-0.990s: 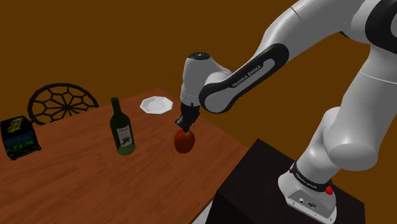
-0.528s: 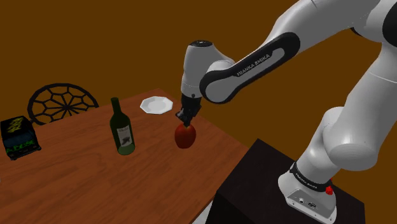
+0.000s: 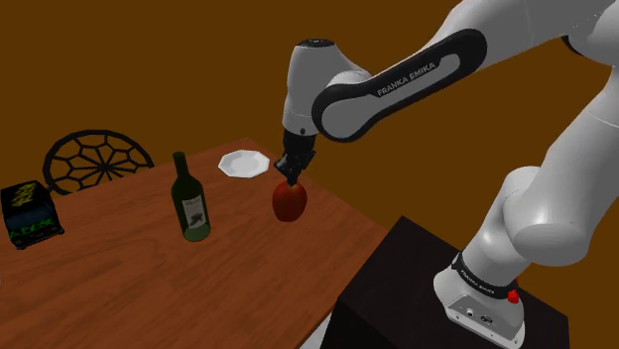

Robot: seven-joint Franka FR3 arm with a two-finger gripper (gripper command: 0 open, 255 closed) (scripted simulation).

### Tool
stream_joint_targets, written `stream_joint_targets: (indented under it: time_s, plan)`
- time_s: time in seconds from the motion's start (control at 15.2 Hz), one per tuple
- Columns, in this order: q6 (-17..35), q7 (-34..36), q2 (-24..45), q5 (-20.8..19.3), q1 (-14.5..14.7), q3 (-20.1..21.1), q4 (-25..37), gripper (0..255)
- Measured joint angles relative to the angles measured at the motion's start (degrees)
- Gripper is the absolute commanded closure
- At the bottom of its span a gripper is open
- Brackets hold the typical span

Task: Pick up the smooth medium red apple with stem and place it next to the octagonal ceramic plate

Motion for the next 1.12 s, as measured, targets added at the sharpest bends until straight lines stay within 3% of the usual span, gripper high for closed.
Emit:
stream_joint_targets:
  time_s: [0.59, 1.12]
  plan:
    - [-5.9, -1.3, -2.2, 0.9, -0.1, -0.4, 3.9, 255]
    - [-4.5, -6.6, 10.5, -1.3, -3.4, -3.6, 15.1, 255]
